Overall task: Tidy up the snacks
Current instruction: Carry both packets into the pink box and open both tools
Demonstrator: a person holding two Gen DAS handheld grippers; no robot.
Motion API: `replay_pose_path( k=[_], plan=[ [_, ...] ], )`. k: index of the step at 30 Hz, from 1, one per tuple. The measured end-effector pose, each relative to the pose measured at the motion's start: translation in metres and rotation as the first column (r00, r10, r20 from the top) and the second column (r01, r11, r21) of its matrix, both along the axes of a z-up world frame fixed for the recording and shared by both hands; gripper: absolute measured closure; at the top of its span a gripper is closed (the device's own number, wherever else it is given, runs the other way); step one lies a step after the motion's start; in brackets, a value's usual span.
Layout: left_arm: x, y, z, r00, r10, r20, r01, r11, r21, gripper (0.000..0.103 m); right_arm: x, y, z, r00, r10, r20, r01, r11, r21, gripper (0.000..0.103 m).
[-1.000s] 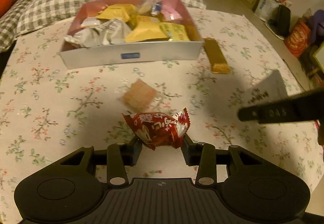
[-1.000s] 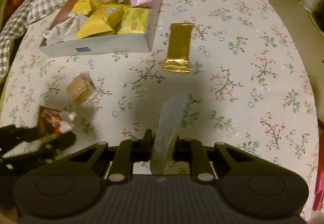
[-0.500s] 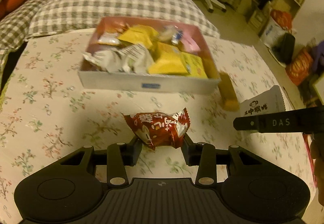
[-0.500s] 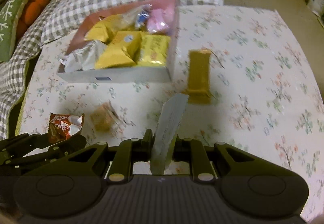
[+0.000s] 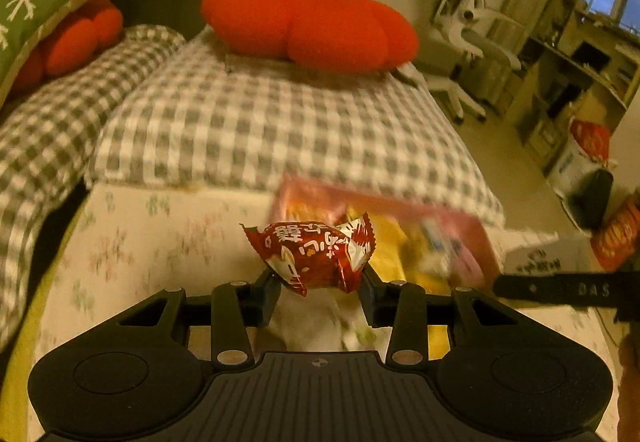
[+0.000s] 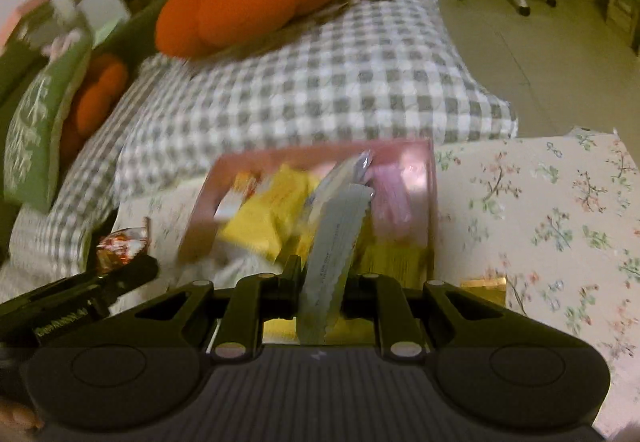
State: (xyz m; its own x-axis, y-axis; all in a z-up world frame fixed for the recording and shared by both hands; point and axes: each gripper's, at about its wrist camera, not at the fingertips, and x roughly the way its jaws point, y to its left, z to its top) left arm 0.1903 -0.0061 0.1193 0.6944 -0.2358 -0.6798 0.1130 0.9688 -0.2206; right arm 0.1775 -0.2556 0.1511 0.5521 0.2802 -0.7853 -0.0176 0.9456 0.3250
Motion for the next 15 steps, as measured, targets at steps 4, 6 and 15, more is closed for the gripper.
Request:
replay_pose_path(
  k=[4,6,15],
  plan=[
    [0.026,-0.006,-0.015,1.000,-0.017,0.020,0.016,0.999,0.033,0.064,0.005,-0.006,-0.021,0.998,-0.055,0.031,0.056,0.997,-0.043,0.087],
    [0.032,-0.012,-0.024,0.999,-0.036,0.022,0.034,0.998,0.050,0.064,0.005,-0.006,-0.027,0.996,-0.060,0.059,0.066,0.994,-0.091,0.087],
    [0.041,-0.024,-0.038,0.996,-0.073,0.048,0.067,0.991,0.119,0.048,0.005,0.002,-0.035,0.992,-0.019,0.127,0.045,0.978,-0.203,0.077]
  ],
)
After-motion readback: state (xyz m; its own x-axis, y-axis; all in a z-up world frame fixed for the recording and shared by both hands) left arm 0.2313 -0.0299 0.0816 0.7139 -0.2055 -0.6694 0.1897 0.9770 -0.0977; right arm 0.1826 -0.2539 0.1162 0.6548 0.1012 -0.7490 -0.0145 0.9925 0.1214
